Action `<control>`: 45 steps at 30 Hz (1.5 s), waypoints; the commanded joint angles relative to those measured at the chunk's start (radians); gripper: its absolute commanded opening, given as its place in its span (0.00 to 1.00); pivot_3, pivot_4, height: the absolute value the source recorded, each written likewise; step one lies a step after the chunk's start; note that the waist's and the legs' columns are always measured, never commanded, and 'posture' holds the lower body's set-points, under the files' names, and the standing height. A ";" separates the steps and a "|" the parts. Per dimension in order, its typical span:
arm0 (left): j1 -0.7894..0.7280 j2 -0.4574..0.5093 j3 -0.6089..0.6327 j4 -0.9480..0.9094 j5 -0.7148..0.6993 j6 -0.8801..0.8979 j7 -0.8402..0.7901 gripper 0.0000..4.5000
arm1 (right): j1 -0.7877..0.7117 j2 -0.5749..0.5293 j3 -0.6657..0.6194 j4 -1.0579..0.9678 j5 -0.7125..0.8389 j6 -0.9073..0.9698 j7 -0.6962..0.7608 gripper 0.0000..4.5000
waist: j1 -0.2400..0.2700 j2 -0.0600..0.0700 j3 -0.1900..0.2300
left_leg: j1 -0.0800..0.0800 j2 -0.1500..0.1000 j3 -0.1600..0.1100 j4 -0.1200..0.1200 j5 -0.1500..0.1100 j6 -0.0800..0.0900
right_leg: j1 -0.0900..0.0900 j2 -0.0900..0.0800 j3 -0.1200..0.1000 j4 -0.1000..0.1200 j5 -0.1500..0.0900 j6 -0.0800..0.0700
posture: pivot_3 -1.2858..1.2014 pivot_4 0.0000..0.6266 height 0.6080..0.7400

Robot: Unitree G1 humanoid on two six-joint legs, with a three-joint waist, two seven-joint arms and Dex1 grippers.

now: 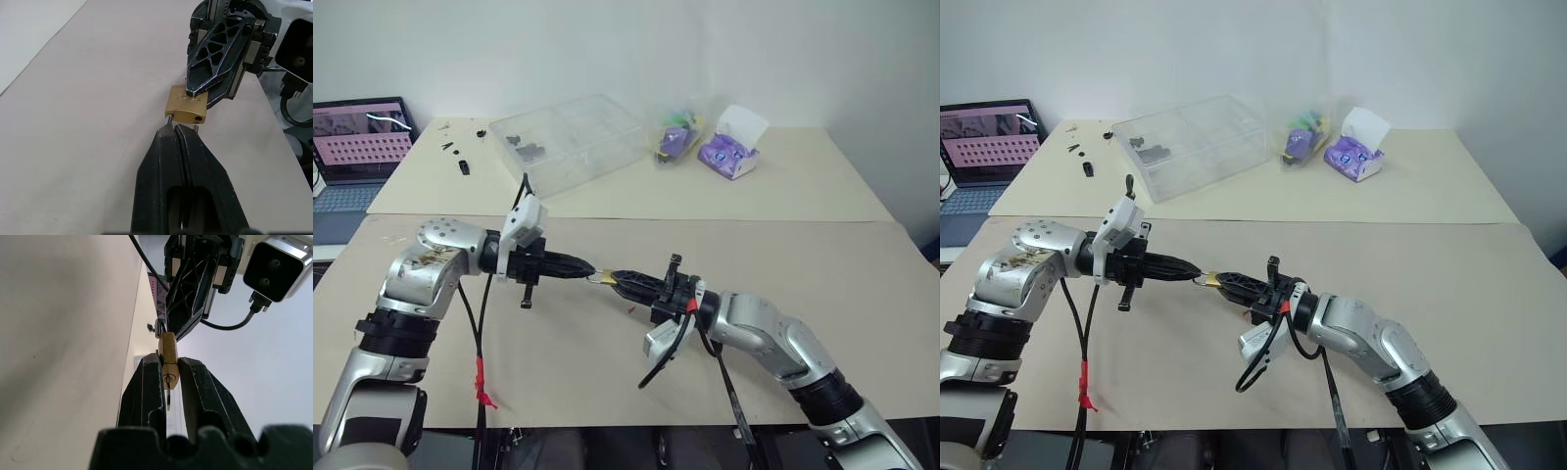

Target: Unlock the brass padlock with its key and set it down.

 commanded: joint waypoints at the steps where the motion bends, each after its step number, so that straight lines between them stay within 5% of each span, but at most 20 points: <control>1: -0.018 0.002 0.020 -0.027 0.001 -0.016 0.008 0.01 | -0.012 0.002 -0.027 -0.035 0.016 0.002 -0.012 0.02 | 0.000 0.000 0.000 | 0.000 0.000 0.000 0.000 0.000 0.000 | 0.000 0.000 0.000 0.000 0.000 0.000 | 0.52 0.24 1.00; 45: -0.028 -0.036 0.030 0.004 0.034 -0.065 0.072 0.01 | -0.011 0.033 -0.028 -0.125 0.202 0.104 0.145 0.02 | 0.002 0.000 0.000 | 0.000 0.000 0.000 0.000 0.000 0.000 | 0.000 0.000 0.000 0.000 0.000 0.000 | 0.52 0.24 1.00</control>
